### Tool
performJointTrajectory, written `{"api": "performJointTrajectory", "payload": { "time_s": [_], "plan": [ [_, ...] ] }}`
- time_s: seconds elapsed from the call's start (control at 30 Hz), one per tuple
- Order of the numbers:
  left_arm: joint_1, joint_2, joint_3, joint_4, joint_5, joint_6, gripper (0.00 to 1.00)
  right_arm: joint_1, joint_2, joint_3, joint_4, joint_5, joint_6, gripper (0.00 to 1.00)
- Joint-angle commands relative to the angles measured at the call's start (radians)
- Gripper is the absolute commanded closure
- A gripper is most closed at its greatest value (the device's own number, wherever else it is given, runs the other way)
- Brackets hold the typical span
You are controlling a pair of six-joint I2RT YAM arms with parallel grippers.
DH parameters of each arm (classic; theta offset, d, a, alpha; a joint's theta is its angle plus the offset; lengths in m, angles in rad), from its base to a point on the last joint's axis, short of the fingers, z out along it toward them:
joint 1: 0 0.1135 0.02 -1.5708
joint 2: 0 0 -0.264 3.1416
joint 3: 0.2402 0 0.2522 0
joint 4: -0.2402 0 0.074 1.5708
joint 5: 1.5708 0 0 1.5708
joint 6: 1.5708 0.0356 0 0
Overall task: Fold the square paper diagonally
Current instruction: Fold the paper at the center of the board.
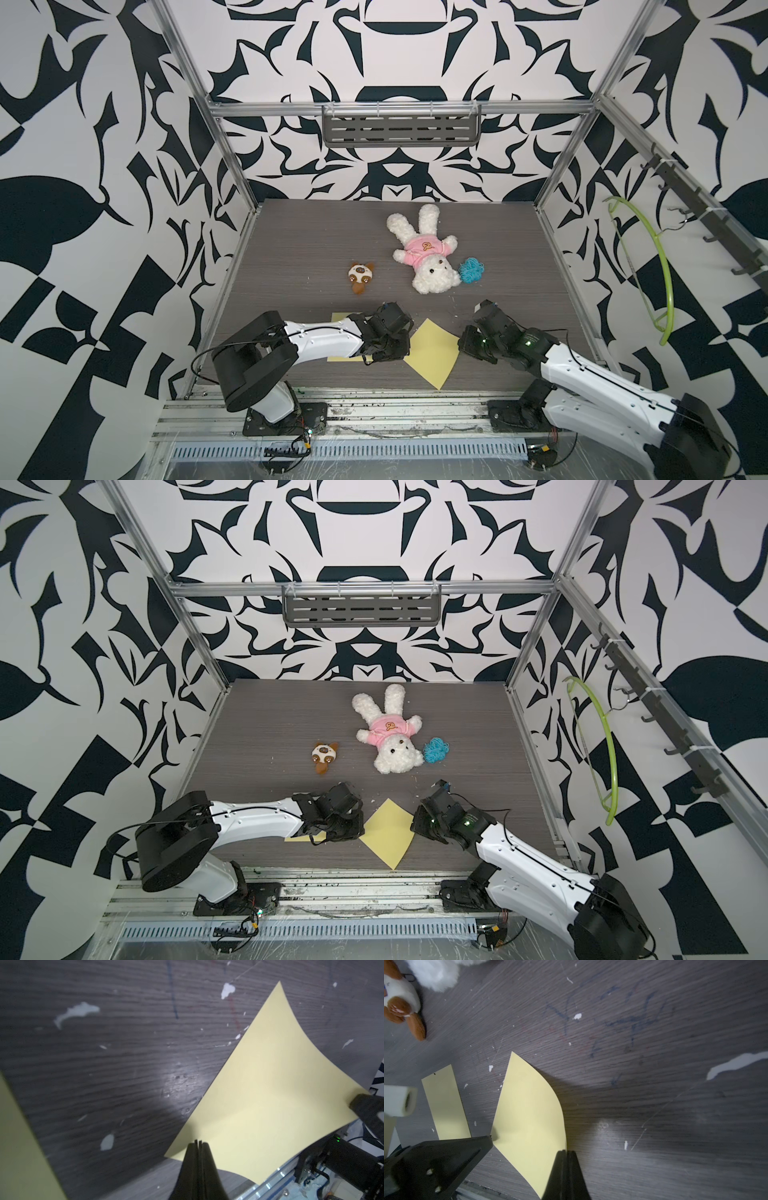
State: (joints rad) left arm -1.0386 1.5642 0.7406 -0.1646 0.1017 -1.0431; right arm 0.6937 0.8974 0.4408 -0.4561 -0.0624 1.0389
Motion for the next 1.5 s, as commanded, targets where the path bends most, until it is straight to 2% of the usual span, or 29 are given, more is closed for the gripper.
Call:
{"api": "performJointTrajectory", "payload": {
  "time_s": [0.0, 0.47, 0.63, 0.7, 0.97, 1.17, 1.47],
  "plan": [
    [-0.007, -0.014, -0.018, -0.023, -0.001, -0.003, 1.0, -0.003, -0.008, 0.026, -0.012, 0.021, -0.019, 1.0],
    [-0.016, 0.037, -0.049, -0.026, -0.036, -0.014, 1.0, -0.004, -0.005, 0.071, 0.011, -0.028, -0.029, 1.0],
    [-0.018, 0.034, -0.067, -0.029, -0.049, -0.019, 1.0, 0.013, 0.016, 0.072, 0.157, -0.107, 0.036, 1.0],
    [-0.018, 0.029, -0.073, -0.032, -0.052, -0.02, 1.0, 0.045, 0.043, 0.064, 0.269, -0.125, 0.084, 1.0],
    [-0.02, 0.01, -0.081, -0.038, -0.062, -0.023, 1.0, 0.19, 0.256, 0.089, 0.533, -0.123, 0.171, 1.0],
    [-0.02, 0.001, -0.086, -0.044, -0.065, -0.021, 1.0, 0.219, 0.358, 0.032, 0.688, -0.143, 0.237, 1.0],
    [-0.02, 0.005, -0.078, -0.054, -0.069, -0.018, 1.0, 0.224, 0.423, 0.001, 0.721, -0.128, 0.251, 1.0]
  ]
}}
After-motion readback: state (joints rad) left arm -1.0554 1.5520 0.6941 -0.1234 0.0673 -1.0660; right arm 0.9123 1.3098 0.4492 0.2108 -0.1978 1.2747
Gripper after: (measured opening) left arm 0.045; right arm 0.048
